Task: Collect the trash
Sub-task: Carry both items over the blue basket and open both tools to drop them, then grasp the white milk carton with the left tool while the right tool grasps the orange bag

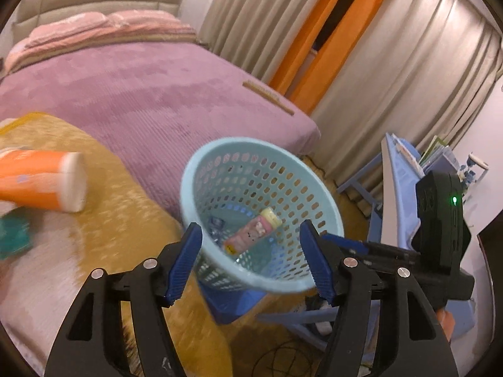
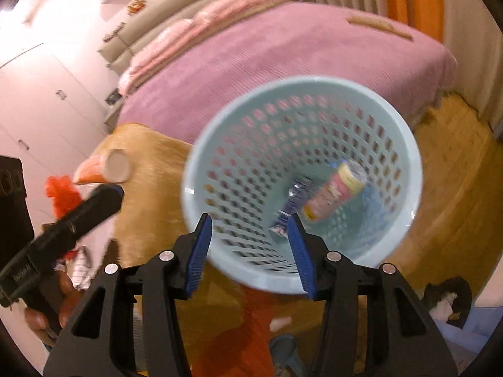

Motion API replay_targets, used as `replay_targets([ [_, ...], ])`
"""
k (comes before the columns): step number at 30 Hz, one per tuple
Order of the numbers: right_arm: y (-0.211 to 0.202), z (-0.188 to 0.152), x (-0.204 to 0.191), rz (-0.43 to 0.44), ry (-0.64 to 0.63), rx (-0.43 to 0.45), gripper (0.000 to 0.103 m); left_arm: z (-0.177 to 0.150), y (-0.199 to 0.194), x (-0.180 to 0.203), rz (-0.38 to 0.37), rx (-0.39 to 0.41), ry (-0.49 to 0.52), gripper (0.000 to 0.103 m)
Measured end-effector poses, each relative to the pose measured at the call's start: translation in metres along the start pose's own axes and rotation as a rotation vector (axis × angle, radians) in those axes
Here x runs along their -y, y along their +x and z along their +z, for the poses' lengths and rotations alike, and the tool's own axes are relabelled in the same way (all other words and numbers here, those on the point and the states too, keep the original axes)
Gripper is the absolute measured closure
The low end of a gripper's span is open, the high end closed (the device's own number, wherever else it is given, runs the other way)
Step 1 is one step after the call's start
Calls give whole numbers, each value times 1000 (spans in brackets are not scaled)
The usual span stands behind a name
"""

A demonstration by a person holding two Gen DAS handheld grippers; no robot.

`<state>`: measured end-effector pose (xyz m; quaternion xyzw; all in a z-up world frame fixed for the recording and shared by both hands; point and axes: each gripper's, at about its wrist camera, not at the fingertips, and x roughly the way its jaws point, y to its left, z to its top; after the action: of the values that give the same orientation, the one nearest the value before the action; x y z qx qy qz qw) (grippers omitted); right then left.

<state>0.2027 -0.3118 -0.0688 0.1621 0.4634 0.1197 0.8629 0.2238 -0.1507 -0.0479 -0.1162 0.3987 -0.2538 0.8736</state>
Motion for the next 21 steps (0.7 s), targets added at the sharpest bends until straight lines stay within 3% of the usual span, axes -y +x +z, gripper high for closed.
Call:
replay_targets([
  [3, -11, -2, -32, 27, -58, 50, 56, -7, -35, -5, 13, 58, -5, 36],
  [7, -20, -11, -78, 28, -146, 126, 48, -18, -85, -16, 64, 140, -14, 30],
  [13, -10, -25, -144, 105, -234, 138, 47, -37, -142, -50, 145, 216, -89, 26],
  [21, 17, -35, -221, 129, -341, 144, 46, -64, -216, -118, 357, 296, -221, 23],
])
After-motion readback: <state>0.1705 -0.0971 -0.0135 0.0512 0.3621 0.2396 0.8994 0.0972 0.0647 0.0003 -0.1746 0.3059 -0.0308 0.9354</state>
